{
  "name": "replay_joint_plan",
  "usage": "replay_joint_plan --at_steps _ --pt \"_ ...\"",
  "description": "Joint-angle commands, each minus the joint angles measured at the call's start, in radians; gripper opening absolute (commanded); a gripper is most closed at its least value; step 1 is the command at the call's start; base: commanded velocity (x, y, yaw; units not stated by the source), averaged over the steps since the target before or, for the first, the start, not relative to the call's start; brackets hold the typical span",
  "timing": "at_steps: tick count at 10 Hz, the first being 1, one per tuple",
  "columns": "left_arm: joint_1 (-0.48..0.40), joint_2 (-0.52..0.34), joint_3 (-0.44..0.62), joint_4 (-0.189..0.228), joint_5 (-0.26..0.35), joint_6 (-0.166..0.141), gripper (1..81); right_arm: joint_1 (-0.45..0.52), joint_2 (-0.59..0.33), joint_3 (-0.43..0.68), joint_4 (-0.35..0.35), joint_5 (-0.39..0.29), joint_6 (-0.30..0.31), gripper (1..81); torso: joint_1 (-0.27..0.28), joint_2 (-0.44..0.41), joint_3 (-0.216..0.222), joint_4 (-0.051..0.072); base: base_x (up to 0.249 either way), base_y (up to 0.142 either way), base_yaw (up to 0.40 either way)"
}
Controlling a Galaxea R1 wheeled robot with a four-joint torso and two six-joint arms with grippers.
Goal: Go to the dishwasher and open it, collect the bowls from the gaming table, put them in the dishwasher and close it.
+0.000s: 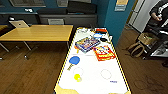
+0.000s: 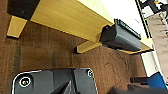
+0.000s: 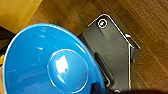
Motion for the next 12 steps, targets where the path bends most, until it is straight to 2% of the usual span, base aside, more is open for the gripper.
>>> replay_joint_plan --at_steps 1,2,4,5,6,8,10,11,12 --pt "-0.174 -0.121 0.133 -0.061 0.123 0.001 81.1 -0.007 0.043 -0.048 -0.068 0.000 -0.005 1.0 0.000 0.000 0.000 0.000 0.000 0.000 0.000" --pt "-0.221 -0.120 0.146 -0.091 0.168 0.001 81.1 -0.003 0.069 -0.066 -0.073 0.000 -0.003 1.0 0.000 0.000 0.000 0.000 0.000 0.000 0.000" --pt "-0.338 -0.108 0.142 -0.223 0.312 -0.002 81.1 0.009 0.090 -0.071 -0.078 -0.006 -0.002 1.0 0.000 0.000 0.000 0.000 0.000 0.000 0.000" --pt "-0.404 -0.095 0.133 -0.268 0.377 -0.002 81.1 0.016 0.098 -0.072 -0.079 -0.011 -0.002 1.0 0.000 0.000 0.000 0.000 0.000 0.000 0.000" --pt "-0.450 -0.072 0.117 -0.295 0.448 -0.013 81.1 0.021 0.105 -0.072 -0.079 -0.012 -0.002 1.0 0.000 0.000 0.000 0.000 0.000 0.000 0.000" --pt "-0.553 -0.016 0.091 -0.295 0.546 -0.084 81.1 0.026 0.124 -0.080 -0.088 -0.015 -0.002 1.0 0.000 0.000 0.000 0.000 0.000 0.000 0.000" --pt "-0.645 0.026 0.070 -0.288 0.612 -0.149 81.1 0.030 0.139 -0.082 -0.088 -0.018 0.000 1.0 0.000 0.000 0.000 0.000 0.000 0.000 0.000" --pt "-0.670 0.038 0.050 -0.282 0.618 -0.168 81.1 0.030 0.141 -0.085 -0.088 -0.018 0.000 1.0 0.000 0.000 0.000 0.000 0.000 0.000 0.000" --pt "-0.684 0.058 0.018 -0.282 0.618 -0.169 81.1 0.033 0.141 -0.086 -0.088 -0.020 0.000 1.0 0.000 0.000 0.000 0.000 0.000 0.000 0.000"
